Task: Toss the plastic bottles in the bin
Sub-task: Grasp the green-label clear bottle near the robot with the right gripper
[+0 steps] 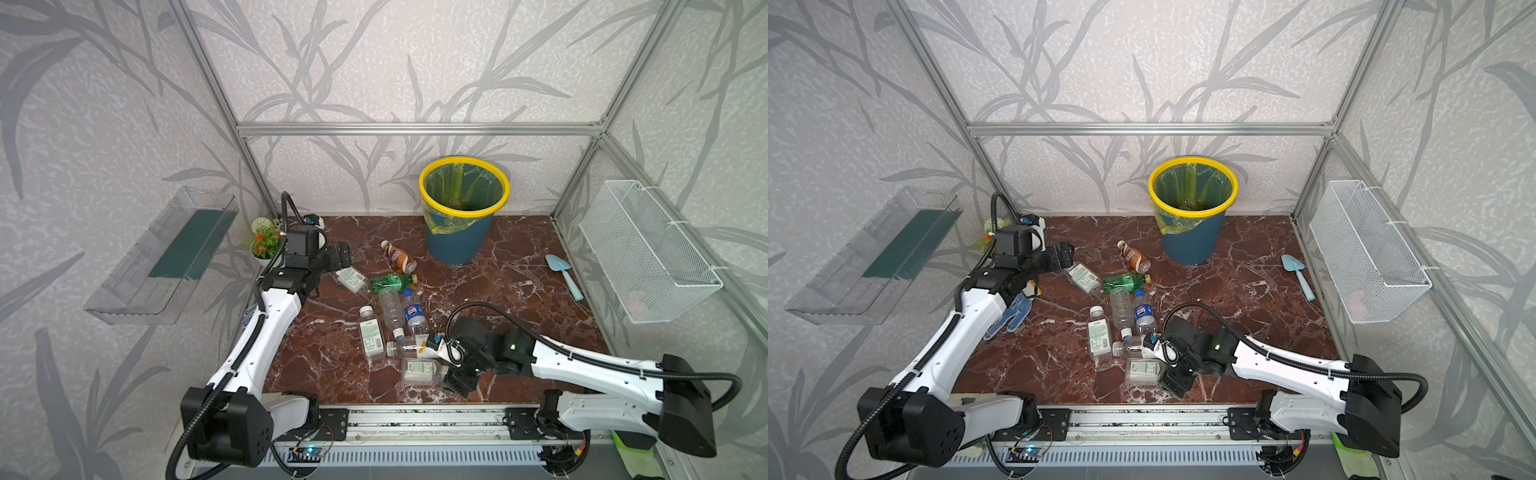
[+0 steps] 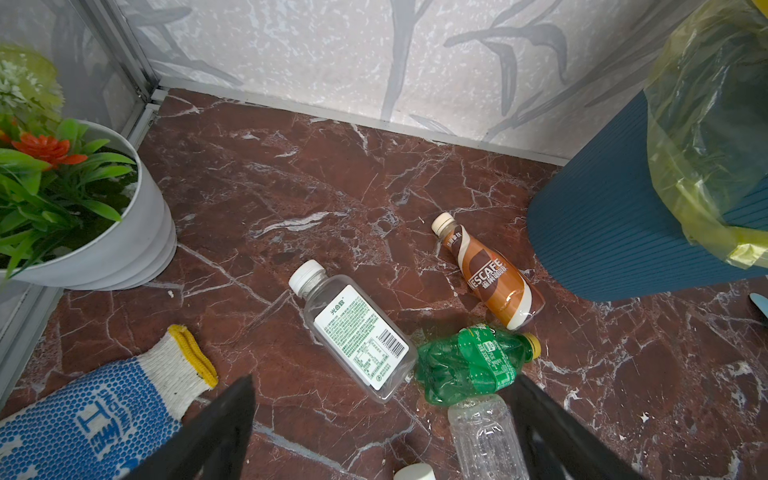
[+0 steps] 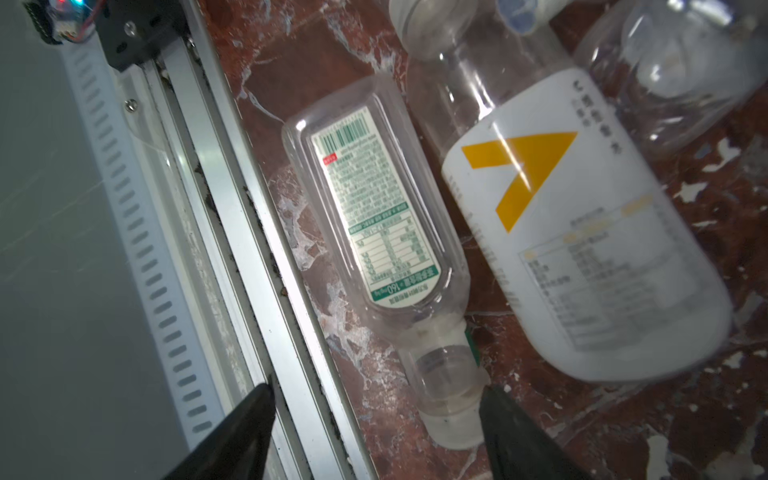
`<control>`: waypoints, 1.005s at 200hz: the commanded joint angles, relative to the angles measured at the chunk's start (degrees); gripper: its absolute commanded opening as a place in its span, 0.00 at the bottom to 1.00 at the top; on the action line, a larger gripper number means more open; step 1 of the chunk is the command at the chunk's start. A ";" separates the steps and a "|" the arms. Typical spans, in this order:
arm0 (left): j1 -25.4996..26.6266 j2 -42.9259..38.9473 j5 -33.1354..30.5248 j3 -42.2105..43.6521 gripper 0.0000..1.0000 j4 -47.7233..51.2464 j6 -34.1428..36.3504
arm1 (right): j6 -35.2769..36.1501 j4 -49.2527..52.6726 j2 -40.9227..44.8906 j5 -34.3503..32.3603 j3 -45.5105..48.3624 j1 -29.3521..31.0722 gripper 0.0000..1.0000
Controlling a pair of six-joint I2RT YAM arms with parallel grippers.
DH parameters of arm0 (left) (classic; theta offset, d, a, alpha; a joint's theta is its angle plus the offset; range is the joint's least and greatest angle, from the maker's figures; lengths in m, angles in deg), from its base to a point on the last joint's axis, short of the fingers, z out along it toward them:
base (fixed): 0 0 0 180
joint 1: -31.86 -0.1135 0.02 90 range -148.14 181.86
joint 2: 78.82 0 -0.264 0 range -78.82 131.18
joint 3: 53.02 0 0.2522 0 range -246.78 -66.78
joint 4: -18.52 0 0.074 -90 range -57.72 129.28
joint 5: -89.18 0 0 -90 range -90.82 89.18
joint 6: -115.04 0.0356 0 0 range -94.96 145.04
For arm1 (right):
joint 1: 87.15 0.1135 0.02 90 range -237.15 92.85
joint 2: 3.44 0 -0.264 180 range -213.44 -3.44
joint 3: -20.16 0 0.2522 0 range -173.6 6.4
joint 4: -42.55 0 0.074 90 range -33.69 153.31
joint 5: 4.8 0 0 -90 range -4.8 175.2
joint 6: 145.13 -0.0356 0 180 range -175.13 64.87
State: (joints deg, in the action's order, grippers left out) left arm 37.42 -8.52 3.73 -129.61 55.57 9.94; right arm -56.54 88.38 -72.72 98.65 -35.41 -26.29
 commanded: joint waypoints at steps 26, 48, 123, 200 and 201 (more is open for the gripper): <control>-0.21 0.21 0.66 0.34 0.95 -0.77 -0.42 | 0.79 -0.42 -5.45 0.09 -3.27 0.31 0.85; -0.22 0.17 0.85 0.35 0.95 -0.66 -0.47 | 1.51 -0.70 -8.37 0.09 -4.63 0.27 0.88; -0.27 0.00 0.57 0.25 0.95 -0.56 -0.32 | 2.94 -1.39 -11.92 1.42 -6.61 1.26 0.88; -0.28 0.01 0.57 0.17 0.94 -0.50 -0.30 | 2.77 -2.15 -13.14 5.49 -7.61 4.13 0.78; -0.28 0.01 0.60 0.17 0.94 -0.47 -0.29 | 2.84 -2.13 -13.15 5.47 -7.65 4.16 0.78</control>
State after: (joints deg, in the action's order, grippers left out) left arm 37.42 -8.48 3.97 -129.61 55.55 9.83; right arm -54.20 86.13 -84.89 102.50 -41.31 -22.88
